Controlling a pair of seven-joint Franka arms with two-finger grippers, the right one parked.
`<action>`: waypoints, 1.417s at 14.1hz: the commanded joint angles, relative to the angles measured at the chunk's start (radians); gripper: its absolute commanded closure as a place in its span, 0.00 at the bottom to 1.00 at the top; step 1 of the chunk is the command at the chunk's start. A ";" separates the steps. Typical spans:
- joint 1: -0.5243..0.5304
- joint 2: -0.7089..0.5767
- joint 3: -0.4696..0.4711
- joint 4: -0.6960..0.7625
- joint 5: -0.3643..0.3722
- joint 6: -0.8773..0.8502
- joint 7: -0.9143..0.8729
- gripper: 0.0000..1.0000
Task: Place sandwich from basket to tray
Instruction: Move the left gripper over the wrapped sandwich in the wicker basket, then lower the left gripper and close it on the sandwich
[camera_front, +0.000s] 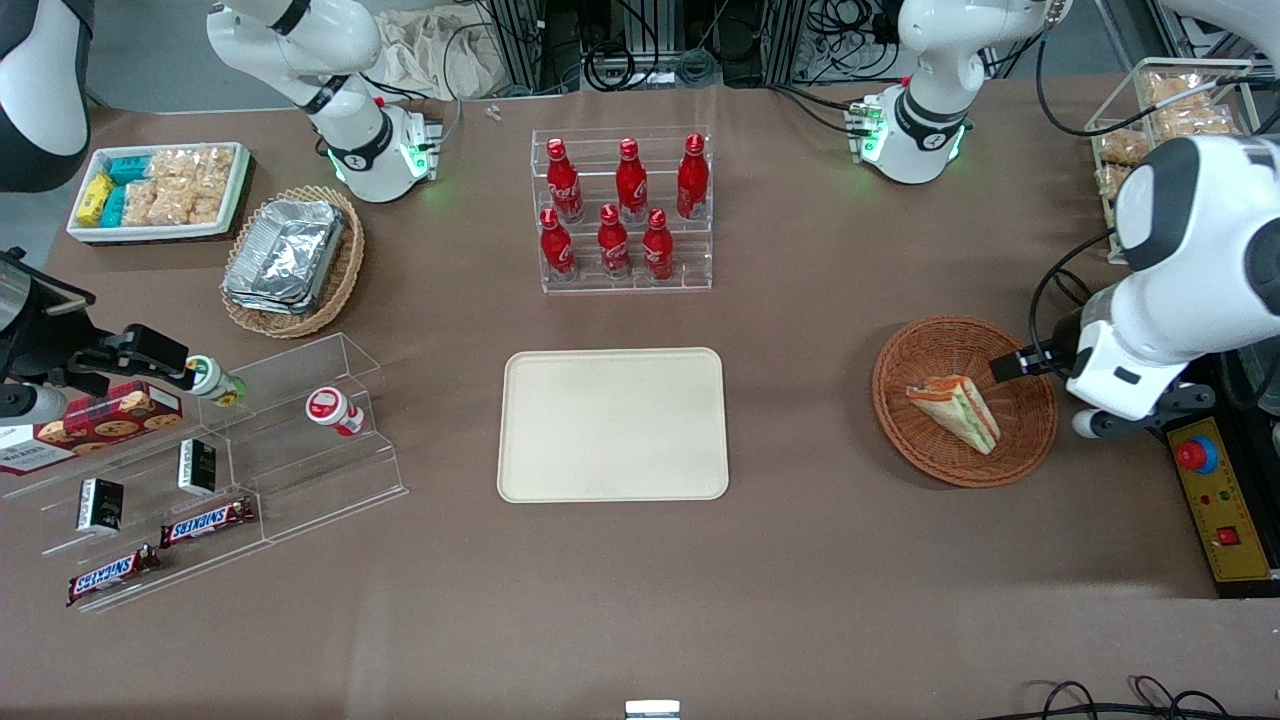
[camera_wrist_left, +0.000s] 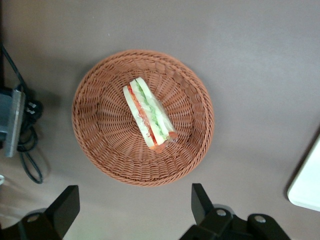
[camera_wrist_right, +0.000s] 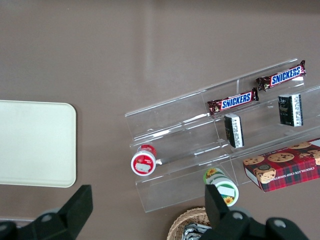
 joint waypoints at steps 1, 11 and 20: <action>0.007 -0.040 0.004 -0.128 -0.013 0.097 -0.057 0.02; 0.015 0.020 0.009 -0.350 -0.011 0.479 -0.350 0.03; 0.019 0.085 0.021 -0.442 -0.004 0.645 -0.412 0.06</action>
